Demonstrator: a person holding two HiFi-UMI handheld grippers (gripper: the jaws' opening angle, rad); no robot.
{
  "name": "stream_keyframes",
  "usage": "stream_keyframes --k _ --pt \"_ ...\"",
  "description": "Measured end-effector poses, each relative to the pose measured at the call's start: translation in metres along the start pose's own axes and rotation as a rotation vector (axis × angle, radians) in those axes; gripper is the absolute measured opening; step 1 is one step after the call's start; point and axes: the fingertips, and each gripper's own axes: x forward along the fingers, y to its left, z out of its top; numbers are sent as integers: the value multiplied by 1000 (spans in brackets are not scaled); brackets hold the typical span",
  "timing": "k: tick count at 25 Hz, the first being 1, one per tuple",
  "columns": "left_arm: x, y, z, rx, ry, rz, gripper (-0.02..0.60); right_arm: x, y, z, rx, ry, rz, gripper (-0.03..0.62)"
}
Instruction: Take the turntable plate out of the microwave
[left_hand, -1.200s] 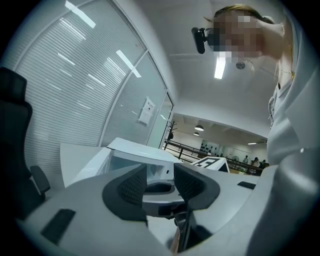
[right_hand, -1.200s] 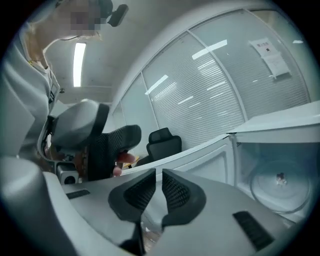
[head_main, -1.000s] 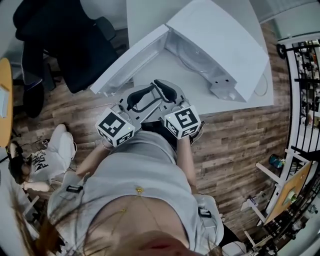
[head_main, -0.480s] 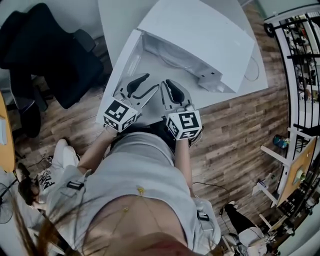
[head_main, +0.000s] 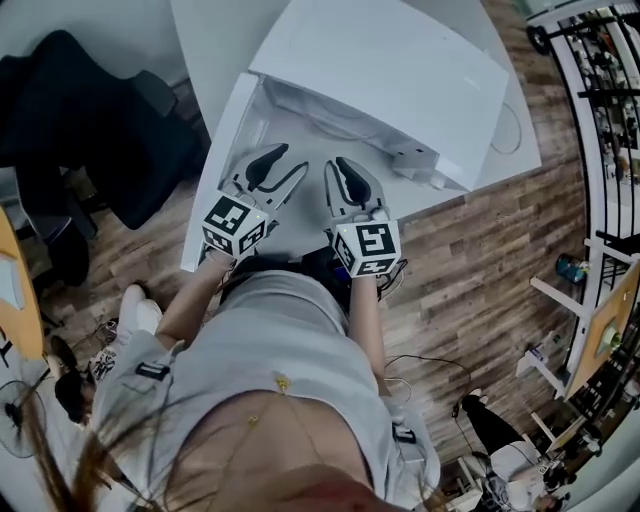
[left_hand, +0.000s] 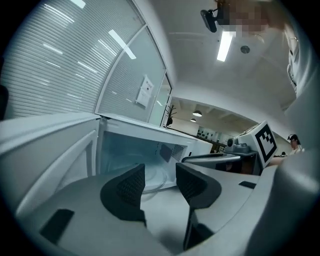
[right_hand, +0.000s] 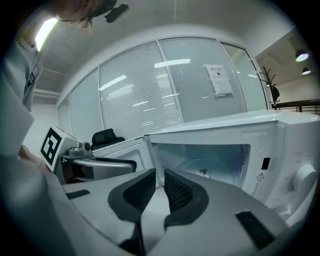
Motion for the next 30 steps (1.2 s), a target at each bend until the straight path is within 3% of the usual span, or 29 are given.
stream_keyframes --k 10,22,26,30 --pt "37 28 -14 -28 60 2 195 23 -39 -24 102 31 -93 42" --pt "84 56 -30 -2 96 20 195 51 -67 -53 101 101 -144 65" --pt "96 65 -45 -94 129 17 196 56 -79 -67 190 114 -168 86" --pt "105 73 -67 -317 162 16 196 59 -92 -85 370 115 -187 95"
